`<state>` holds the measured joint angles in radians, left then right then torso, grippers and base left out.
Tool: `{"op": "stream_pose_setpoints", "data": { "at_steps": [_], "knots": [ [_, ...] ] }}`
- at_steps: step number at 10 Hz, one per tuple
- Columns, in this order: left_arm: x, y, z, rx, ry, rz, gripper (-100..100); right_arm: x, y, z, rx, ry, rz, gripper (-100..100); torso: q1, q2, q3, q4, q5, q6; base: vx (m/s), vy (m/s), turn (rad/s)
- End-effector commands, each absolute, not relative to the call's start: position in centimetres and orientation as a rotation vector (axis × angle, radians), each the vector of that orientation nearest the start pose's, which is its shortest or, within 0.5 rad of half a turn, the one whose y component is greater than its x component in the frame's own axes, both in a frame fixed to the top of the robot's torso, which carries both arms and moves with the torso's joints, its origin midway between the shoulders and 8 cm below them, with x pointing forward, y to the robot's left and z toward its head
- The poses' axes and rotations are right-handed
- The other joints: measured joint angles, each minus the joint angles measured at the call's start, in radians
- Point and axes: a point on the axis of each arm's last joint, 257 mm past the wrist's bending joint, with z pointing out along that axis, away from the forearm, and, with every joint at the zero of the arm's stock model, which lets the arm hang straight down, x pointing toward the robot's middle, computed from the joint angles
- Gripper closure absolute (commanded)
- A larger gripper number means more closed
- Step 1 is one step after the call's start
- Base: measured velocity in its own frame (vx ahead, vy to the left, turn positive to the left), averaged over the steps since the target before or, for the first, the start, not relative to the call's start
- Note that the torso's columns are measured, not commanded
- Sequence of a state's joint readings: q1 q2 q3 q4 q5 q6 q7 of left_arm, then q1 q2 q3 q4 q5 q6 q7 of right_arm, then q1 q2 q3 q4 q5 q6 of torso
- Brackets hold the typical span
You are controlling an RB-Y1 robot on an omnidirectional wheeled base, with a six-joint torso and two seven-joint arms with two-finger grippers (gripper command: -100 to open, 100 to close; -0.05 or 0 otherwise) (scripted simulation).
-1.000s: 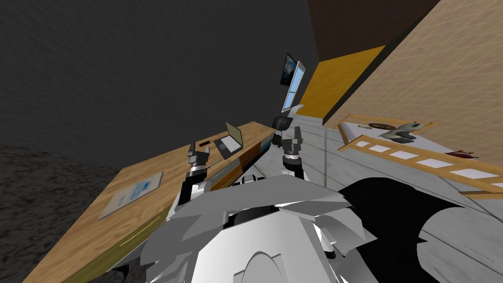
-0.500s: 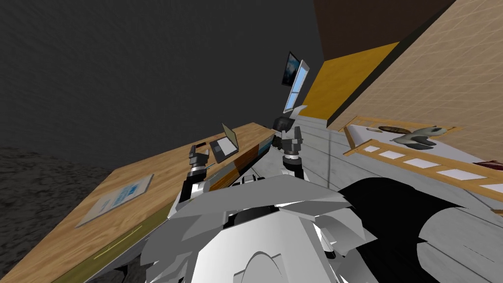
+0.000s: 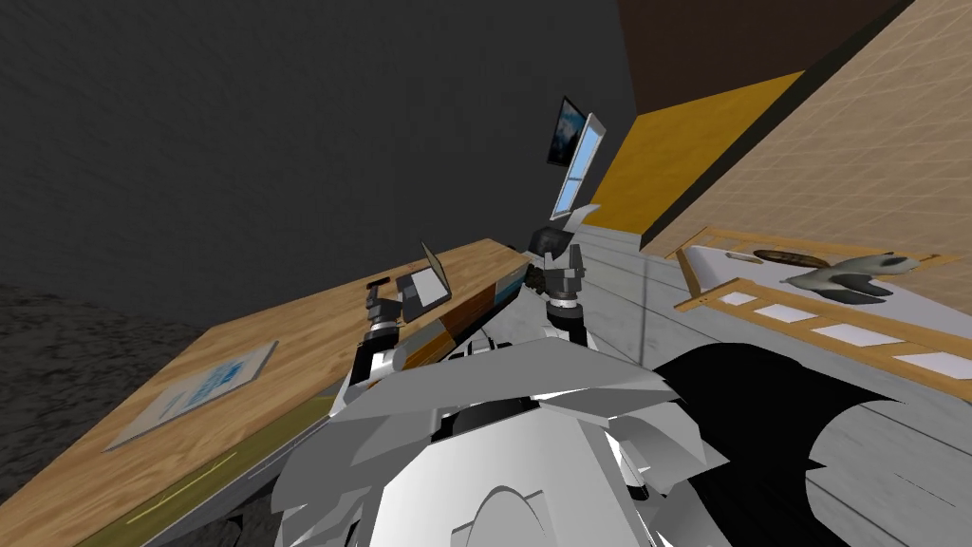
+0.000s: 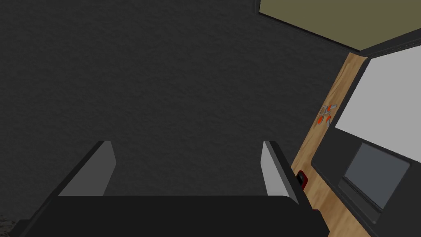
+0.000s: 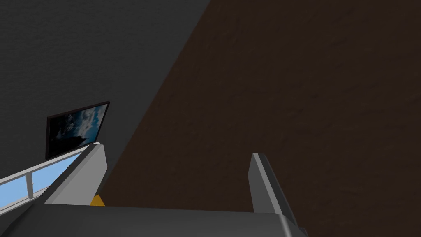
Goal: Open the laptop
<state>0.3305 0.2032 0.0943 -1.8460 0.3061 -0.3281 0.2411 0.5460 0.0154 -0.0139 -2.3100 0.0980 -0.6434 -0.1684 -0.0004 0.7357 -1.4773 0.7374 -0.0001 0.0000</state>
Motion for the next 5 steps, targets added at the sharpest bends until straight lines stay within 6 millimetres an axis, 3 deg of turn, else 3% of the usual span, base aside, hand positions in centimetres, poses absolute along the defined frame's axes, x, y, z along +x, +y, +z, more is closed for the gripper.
{"op": "stream_pose_setpoints", "data": {
  "at_steps": [1, 5],
  "knots": [
    [43.8, 37.7, -16.6, -1.289, 0.699, -1.451, -100, 31.1, -26.8, 4.8, 0.551, 0.541, 1.403, 0, 0.002, 0.002, 0.001, 0.0, 0.0, 0.0, 0.097, -0.174, 0.091],
    [44.3, 39.6, -20.1, -1.421, 0.633, -1.444, -100, 31.1, -26.8, 4.8, 0.551, 0.54, 1.403, 0, -0.002, 0.003, 0.002, 0.001, -0.001, 0.0, 0.097, -0.23, 0.081]
  ]
}}
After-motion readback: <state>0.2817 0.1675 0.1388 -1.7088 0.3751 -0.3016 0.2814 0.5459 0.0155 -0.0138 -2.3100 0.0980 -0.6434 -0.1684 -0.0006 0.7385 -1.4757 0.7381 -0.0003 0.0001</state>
